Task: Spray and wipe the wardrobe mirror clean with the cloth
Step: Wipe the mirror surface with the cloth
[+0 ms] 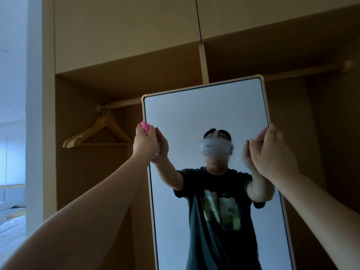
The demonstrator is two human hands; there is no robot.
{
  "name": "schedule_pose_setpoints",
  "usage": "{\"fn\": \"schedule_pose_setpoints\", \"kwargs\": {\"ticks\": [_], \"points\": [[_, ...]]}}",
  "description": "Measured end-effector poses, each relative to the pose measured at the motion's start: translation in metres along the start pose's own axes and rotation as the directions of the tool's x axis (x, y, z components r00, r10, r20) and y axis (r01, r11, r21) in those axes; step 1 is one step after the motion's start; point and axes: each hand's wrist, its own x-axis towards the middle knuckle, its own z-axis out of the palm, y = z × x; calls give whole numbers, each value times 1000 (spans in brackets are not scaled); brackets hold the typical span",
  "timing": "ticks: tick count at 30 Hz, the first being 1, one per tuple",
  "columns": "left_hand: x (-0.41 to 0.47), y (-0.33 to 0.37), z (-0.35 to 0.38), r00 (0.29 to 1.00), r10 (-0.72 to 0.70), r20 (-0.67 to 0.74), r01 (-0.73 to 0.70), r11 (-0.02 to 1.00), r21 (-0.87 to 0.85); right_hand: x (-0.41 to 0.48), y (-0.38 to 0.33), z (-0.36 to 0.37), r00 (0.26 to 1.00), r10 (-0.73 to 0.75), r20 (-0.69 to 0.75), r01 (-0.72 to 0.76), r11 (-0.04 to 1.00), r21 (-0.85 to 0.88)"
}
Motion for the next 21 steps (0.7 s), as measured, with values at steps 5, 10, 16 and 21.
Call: {"fn": "schedule_pose_setpoints", "kwargs": {"ticks": [5, 10, 16, 21], "points": [[-14, -6, -7, 996, -4, 94, 8, 999, -38, -10, 2, 0, 1000, -12, 8, 12, 1000, 12], [-27, -8, -10, 999, -19, 31, 19, 1000, -19, -22, 4, 2, 1000, -30, 4, 30, 999, 14], [-37, -25, -12, 1000, -8, 19, 9, 999, -39, -35, 7, 3, 997, -71, -10, 71, 997, 38], [-45, -43, -13, 999, -28, 41, 31, 998, -54, -45, 10, 6, 996, -88, -21, 89, 996, 32]]}}
